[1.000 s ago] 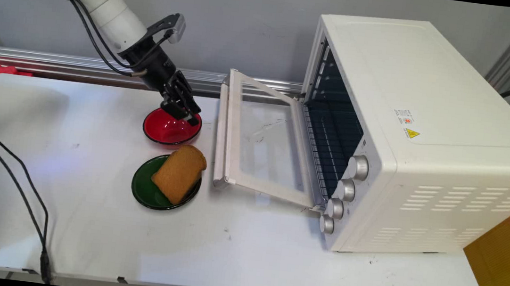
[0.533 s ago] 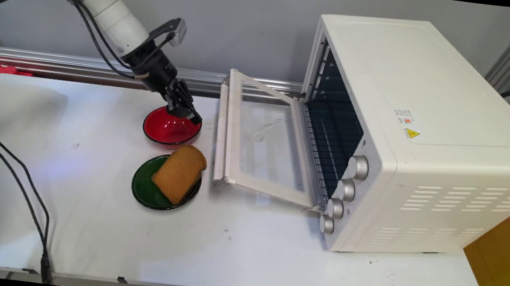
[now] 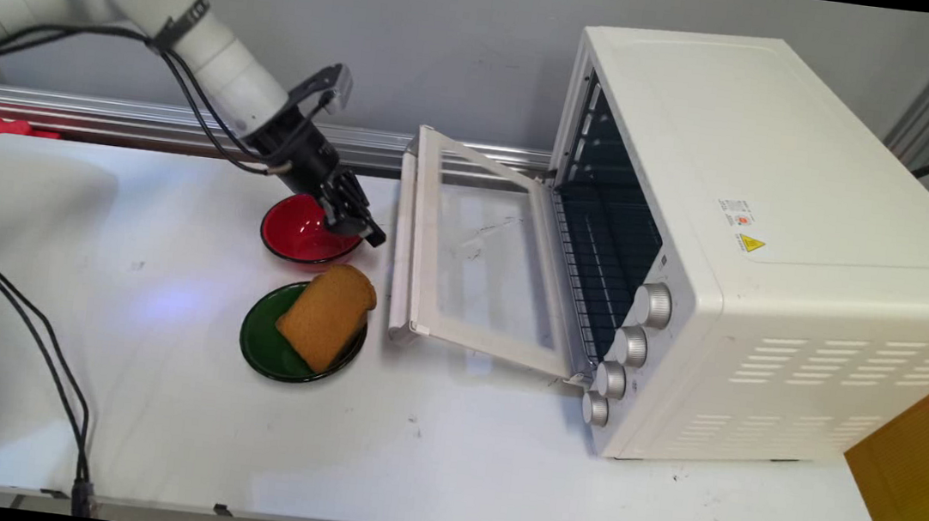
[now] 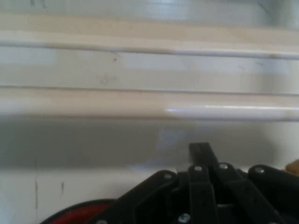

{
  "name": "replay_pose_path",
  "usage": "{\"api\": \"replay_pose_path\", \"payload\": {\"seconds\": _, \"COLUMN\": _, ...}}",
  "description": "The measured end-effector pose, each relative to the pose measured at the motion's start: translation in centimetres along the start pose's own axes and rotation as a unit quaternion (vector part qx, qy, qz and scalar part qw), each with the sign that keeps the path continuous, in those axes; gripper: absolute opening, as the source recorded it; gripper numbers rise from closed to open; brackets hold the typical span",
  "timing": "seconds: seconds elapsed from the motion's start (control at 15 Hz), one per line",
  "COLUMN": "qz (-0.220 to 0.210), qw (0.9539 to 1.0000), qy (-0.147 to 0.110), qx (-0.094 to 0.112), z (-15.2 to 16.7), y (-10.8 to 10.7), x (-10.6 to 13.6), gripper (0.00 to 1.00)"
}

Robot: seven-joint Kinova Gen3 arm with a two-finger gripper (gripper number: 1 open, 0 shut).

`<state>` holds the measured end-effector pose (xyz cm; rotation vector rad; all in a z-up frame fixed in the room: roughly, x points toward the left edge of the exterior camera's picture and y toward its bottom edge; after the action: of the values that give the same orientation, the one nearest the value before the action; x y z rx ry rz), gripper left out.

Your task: Close the oven

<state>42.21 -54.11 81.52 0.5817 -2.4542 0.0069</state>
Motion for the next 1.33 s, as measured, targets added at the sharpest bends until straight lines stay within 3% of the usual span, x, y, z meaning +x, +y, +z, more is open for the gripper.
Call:
{"api": "replay_pose_path", "payload": {"seconds": 0.6, "qz": 0.005, "qw": 0.9995, "qy": 0.032, "qx": 0.007, "z": 3.9, "y": -0.4, "x": -1.1, "gripper": 0.00}}
{"api": "replay_pose_path", "payload": {"seconds": 1.33, "qz": 0.005, "qw": 0.9955, "qy": 0.094, "qx": 0.001, "z": 2.5, "y": -0.4, "x": -0.3, "gripper": 0.00}}
